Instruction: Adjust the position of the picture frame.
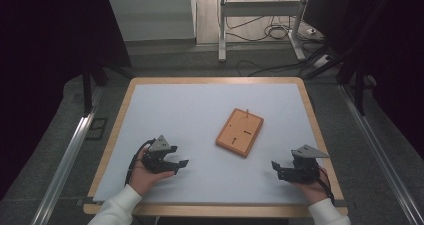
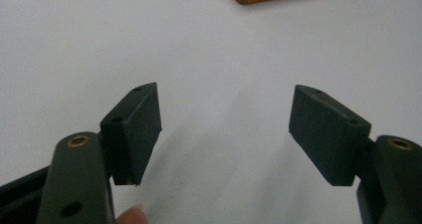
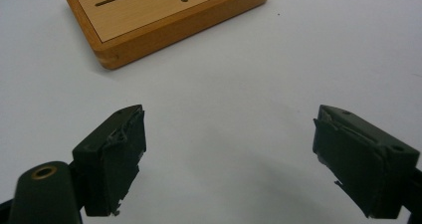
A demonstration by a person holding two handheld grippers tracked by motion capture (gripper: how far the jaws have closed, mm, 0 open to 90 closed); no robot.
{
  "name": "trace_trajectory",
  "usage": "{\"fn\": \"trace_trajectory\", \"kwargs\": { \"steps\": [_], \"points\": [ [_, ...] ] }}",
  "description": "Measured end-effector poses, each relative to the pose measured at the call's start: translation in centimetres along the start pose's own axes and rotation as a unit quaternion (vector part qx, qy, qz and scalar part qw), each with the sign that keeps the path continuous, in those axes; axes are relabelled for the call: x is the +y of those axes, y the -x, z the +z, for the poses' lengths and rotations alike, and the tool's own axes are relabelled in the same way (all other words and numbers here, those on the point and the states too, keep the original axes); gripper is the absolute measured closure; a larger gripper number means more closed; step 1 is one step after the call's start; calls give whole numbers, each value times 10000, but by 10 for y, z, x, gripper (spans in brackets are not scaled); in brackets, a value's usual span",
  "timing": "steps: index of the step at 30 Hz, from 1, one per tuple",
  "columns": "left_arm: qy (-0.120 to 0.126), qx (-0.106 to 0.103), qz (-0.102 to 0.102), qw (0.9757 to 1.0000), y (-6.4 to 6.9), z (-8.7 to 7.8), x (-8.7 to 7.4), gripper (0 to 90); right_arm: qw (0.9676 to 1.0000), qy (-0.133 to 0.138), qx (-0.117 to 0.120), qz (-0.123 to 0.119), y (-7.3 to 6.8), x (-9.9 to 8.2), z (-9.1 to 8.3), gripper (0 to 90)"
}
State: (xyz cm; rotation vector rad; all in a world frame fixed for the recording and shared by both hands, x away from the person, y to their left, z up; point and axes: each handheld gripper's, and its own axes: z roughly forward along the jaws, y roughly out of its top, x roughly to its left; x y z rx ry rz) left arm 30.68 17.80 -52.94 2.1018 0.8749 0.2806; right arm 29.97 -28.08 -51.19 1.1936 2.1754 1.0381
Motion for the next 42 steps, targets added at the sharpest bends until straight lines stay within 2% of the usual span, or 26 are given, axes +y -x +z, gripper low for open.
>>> {"fn": "trace_trajectory", "kwargs": {
  "steps": [7,12,20,26,34,37,42],
  "points": [
    [-60,-29,-45,10000,-1,3,-2,282,9999,-47,97,-15,-1,0,3,145],
    [-48,-1,-13,10000,-3,3,-2,282,9997,-143,119,-133,-4,0,1,148],
    [-59,12,25,10000,-4,5,0,283,9998,-162,-11,-141,-7,0,-7,157],
    [-109,-14,37,9999,-5,7,-1,283,9999,-69,-51,-128,-6,5,-8,162],
    [-124,-6,23,9999,-4,8,-1,282,9999,-75,31,-84,-6,16,5,171],
    [-133,-8,43,9999,-3,8,-1,282,9998,-49,-12,-171,-8,25,8,174],
    [-113,2,38,9999,-4,7,-2,282,9999,9,20,-168,-8,37,11,182]
  ]
}}
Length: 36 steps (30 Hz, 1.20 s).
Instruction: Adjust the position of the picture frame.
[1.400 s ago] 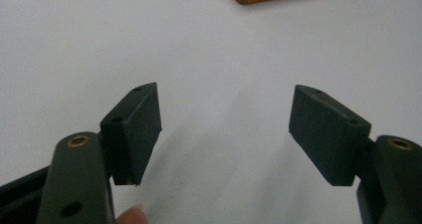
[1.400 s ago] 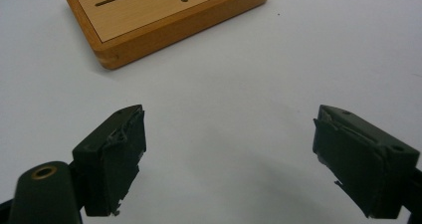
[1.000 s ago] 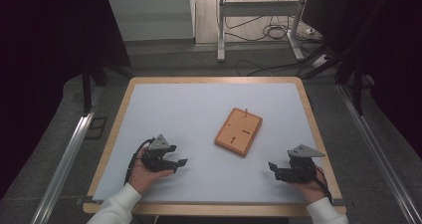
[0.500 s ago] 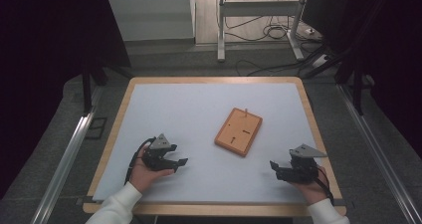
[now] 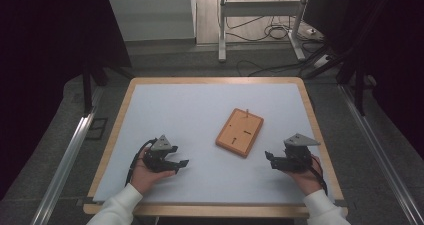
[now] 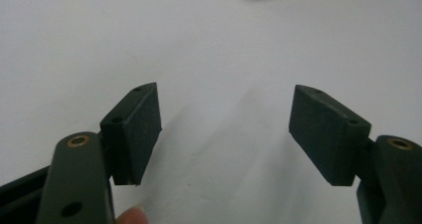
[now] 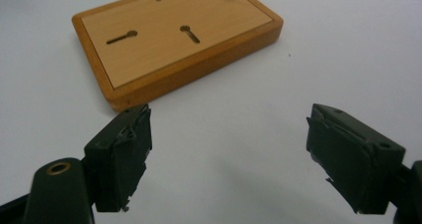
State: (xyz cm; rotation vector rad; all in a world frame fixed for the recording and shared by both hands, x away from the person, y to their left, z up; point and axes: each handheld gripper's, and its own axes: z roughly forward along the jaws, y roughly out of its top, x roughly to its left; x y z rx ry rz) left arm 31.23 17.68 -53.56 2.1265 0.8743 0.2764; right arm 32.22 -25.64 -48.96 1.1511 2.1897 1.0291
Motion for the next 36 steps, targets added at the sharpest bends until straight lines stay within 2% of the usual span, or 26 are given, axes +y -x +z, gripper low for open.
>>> {"fn": "trace_trajectory", "kwargs": {
  "steps": [8,16,27,36],
  "points": [
    [-11,8,5,10000,-1,1,0,283,10000,25,79,0,0,20,10,195],
    [-16,-9,52,10000,0,0,0,282,9999,23,87,-67,-1,42,30,200],
    [-42,10,62,10000,0,0,0,282,9997,86,191,-115,-3,57,44,224],
    [-17,1,14,10000,-2,-1,-1,282,9996,7,222,-177,-3,67,64,257]
  ]
}}
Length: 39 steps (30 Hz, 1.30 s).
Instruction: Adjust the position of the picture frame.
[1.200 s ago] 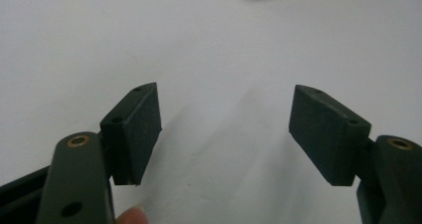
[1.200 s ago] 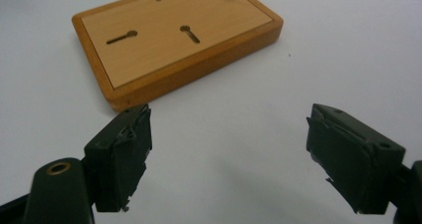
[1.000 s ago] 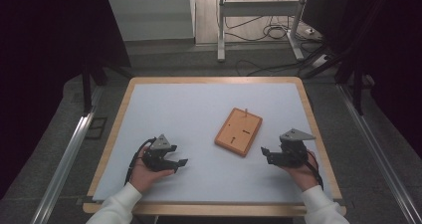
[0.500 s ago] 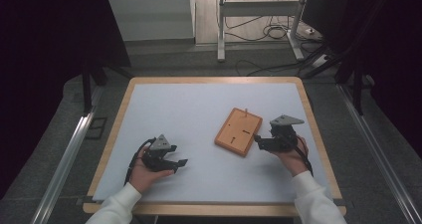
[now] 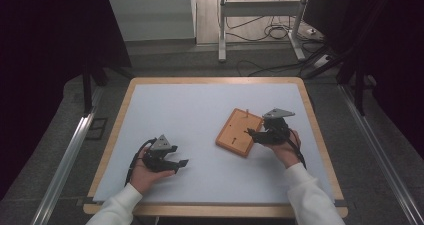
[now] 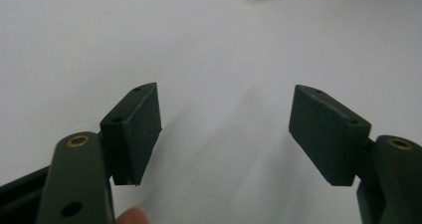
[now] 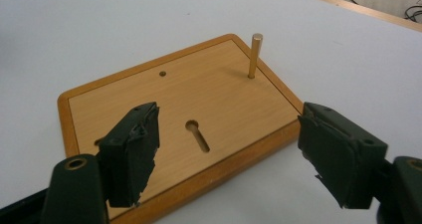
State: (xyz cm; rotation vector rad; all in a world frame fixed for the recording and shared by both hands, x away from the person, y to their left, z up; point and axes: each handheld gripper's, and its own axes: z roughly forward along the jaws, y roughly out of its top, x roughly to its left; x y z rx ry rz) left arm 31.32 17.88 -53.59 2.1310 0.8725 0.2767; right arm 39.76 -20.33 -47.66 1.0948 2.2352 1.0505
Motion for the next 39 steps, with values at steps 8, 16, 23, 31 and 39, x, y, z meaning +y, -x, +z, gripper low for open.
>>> {"fn": "trace_trajectory", "kwargs": {
  "steps": [8,16,23,31,39],
  "points": [
    [26,-76,57,10000,1,-1,0,282,9999,-77,18,152,9,16,29,340],
    [26,-82,63,9999,-1,-2,0,282,9997,-211,-45,130,15,23,51,392],
    [-16,-82,84,9999,0,-1,0,282,9994,-313,-82,81,20,28,65,446],
    [-14,-93,81,9999,-1,-2,-1,281,9989,-339,140,304,27,31,80,627],
    [-25,-88,84,9999,-2,-2,-1,280,9984,-370,229,360,28,28,84,763]
  ]
}}
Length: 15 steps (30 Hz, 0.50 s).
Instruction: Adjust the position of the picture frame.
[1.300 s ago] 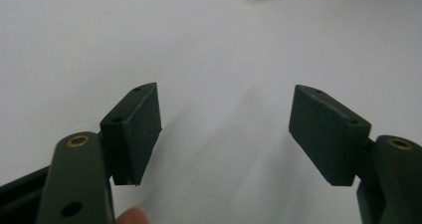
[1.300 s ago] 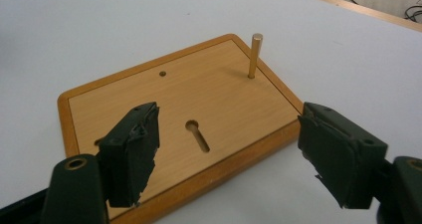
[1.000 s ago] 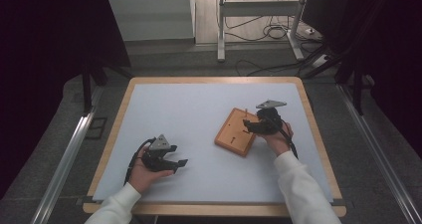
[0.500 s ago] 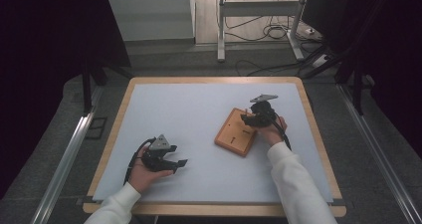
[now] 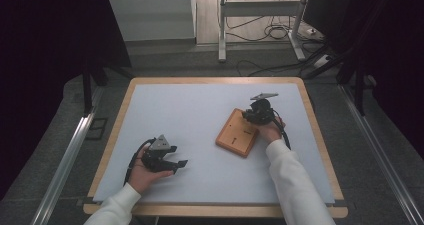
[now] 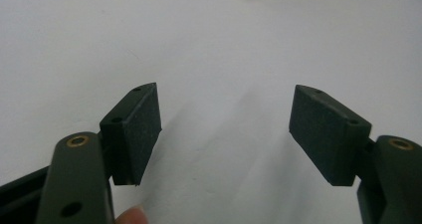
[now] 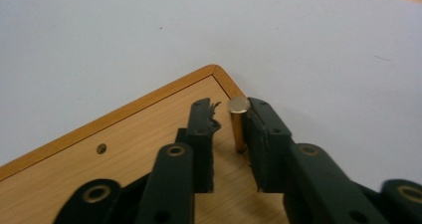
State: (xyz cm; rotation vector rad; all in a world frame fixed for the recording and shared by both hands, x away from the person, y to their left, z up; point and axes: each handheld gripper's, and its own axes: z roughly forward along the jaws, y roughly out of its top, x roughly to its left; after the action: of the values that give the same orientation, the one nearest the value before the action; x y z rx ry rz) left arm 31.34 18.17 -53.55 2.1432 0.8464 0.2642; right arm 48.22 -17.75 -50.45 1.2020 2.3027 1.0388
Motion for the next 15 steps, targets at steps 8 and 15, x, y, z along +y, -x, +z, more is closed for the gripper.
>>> {"fn": "trace_trajectory", "kwargs": {
  "steps": [8,15],
  "points": [
    [-6,1,-3,10000,0,0,0,280,9999,95,-81,-45,2,-1,0,831],
    [2,9,-3,10000,-1,0,0,279,9999,162,55,-19,5,-3,-1,837]
  ]
}}
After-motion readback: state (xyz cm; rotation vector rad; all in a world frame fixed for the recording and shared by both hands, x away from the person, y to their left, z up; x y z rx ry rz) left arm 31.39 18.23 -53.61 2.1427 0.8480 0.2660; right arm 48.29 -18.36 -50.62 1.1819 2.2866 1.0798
